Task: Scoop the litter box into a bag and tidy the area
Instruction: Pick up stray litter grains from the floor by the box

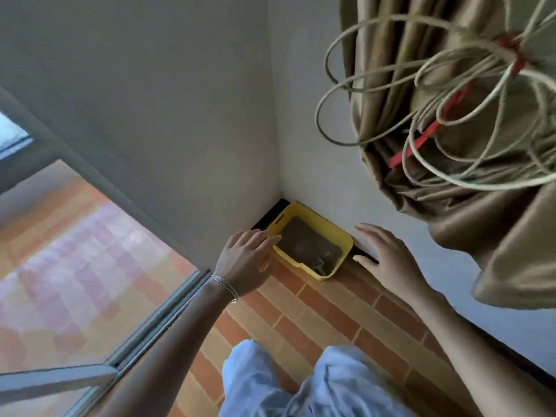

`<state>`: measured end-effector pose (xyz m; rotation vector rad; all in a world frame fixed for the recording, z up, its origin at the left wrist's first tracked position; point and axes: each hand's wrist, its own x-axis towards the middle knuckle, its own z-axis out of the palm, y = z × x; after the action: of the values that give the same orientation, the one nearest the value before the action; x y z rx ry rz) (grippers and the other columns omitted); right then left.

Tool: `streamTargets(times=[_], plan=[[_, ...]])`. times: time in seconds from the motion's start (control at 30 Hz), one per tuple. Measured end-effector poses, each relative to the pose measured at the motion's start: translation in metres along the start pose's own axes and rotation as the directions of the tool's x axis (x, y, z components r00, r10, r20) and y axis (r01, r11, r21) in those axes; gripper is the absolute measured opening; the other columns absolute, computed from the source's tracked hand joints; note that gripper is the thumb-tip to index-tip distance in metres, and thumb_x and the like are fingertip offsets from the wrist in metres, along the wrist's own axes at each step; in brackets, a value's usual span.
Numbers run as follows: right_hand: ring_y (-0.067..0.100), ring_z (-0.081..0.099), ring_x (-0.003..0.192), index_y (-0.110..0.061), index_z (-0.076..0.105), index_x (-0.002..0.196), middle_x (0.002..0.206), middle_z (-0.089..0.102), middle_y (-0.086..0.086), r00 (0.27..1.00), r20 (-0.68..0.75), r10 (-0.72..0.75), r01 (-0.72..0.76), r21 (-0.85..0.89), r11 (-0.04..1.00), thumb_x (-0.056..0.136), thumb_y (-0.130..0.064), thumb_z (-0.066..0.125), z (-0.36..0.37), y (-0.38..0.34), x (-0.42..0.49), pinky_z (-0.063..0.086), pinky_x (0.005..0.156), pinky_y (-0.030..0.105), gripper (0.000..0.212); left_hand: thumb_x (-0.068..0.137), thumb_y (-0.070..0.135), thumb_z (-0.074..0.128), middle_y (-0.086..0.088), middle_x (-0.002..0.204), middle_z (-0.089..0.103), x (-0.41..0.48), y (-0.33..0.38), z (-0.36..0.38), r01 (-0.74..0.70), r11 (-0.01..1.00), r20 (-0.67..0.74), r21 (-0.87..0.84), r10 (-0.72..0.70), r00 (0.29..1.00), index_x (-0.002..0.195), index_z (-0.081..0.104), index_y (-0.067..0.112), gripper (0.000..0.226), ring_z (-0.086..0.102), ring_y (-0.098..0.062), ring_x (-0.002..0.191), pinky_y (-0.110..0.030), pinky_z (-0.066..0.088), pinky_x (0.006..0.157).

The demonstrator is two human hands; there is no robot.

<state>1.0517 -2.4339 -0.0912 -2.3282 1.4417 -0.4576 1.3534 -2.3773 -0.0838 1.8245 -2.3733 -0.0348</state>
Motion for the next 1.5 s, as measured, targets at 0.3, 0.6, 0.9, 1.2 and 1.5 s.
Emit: streamTargets(times=[0.3, 0.6, 0.9, 1.2, 1.5], plan=[[0.017, 0.045, 0.126, -0.015, 0.049, 0.132, 0.137, 0.047, 0.000, 0.933, -0.117, 0.341, -0.341, 0.023, 0.940, 0.082, -0.027, 0.067, 0.043, -0.072, -0.029, 0.032, 0.104, 0.025, 0.054, 0.084, 0.047, 0.039, 0.000, 0.122, 0.063, 0.020, -0.108, -0.018, -0.291, 0.953, 0.015, -0.080, 0.293, 0.956, 0.123, 0.059, 0.022, 0.051, 0.061, -0.024, 0.108, -0.042, 0.046, 0.092], [0.016, 0.046, 0.125, -0.015, 0.048, 0.132, 0.137, 0.048, 0.001, 0.881, -0.124, 0.456, -0.459, 0.004, 0.888, 0.081, -0.027, 0.068, 0.049, -0.071, -0.062, 0.039, 0.104, 0.031, 0.056, 0.081, 0.045, 0.047, -0.002, 0.128, 0.058, 0.055, -0.088, 0.023, -0.362, 0.914, 0.189, -0.182, 0.394, 0.900, 0.130, 0.051, 0.028, 0.052, 0.055, -0.026, 0.116, -0.043, 0.043, 0.096], [0.015, 0.047, 0.124, -0.019, 0.045, 0.134, 0.140, 0.045, -0.002, 0.856, -0.060, 0.513, -0.515, -0.020, 0.857, 0.082, -0.031, 0.065, 0.104, -0.030, -0.059, 0.041, 0.104, 0.035, 0.058, 0.073, 0.040, 0.067, 0.004, 0.127, 0.059, 0.092, -0.039, 0.097, -0.556, 0.807, 0.149, -0.201, 0.586, 0.797, 0.127, 0.056, 0.026, 0.057, 0.057, -0.019, 0.114, -0.036, 0.045, 0.093], [0.010, 0.045, 0.126, -0.023, 0.040, 0.137, 0.143, 0.041, -0.007, 0.766, -0.144, 0.627, -0.626, 0.059, 0.778, 0.084, -0.037, 0.061, 0.252, 0.070, -0.036, 0.039, 0.106, 0.030, 0.059, 0.075, 0.046, 0.057, 0.003, 0.121, 0.063, 0.124, -0.037, 0.282, -0.722, 0.678, 0.101, -0.142, 0.735, 0.670, 0.120, 0.060, 0.026, 0.050, 0.061, -0.017, 0.108, -0.038, 0.048, 0.091], [0.008, 0.045, 0.124, -0.026, 0.039, 0.137, 0.141, 0.041, -0.011, 0.698, -0.256, 0.668, -0.666, 0.110, 0.738, 0.084, -0.038, 0.061, 0.437, 0.191, -0.044, 0.039, 0.104, 0.026, 0.059, 0.075, 0.043, 0.063, 0.006, 0.124, 0.060, 0.142, -0.049, 0.501, -0.765, 0.625, 0.018, -0.152, 0.776, 0.630, 0.122, 0.058, 0.028, 0.050, 0.060, -0.016, 0.108, -0.035, 0.046, 0.092]])
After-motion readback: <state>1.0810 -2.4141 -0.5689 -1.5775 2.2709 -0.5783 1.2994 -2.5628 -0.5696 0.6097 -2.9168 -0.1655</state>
